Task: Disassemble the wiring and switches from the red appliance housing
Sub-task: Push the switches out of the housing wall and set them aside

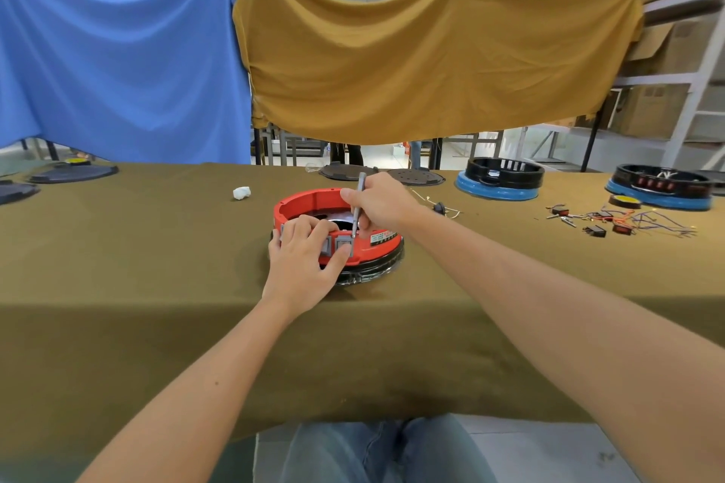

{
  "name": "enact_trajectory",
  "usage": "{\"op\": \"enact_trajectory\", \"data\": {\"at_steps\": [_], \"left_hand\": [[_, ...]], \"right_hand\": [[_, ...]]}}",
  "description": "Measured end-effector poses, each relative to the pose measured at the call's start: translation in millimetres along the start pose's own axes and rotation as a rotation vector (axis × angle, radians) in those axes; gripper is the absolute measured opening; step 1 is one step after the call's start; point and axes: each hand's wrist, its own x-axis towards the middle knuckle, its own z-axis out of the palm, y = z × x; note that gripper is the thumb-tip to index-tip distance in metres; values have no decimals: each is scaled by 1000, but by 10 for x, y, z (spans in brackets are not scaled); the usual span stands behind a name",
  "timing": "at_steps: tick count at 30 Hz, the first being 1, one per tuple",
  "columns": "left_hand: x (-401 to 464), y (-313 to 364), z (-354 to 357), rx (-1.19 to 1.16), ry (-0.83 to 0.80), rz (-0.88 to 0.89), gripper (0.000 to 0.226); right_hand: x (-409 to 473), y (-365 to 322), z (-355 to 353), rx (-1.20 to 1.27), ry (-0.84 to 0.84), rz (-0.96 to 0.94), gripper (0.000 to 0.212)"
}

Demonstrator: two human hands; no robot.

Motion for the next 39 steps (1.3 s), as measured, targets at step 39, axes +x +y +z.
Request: {"op": "enact_trajectory", "data": {"at_steps": [39], "left_hand": [[-8,-29,17,-23,26,11,33]], "right_hand": [[-133,-91,155,-161,46,-265,33]]}}
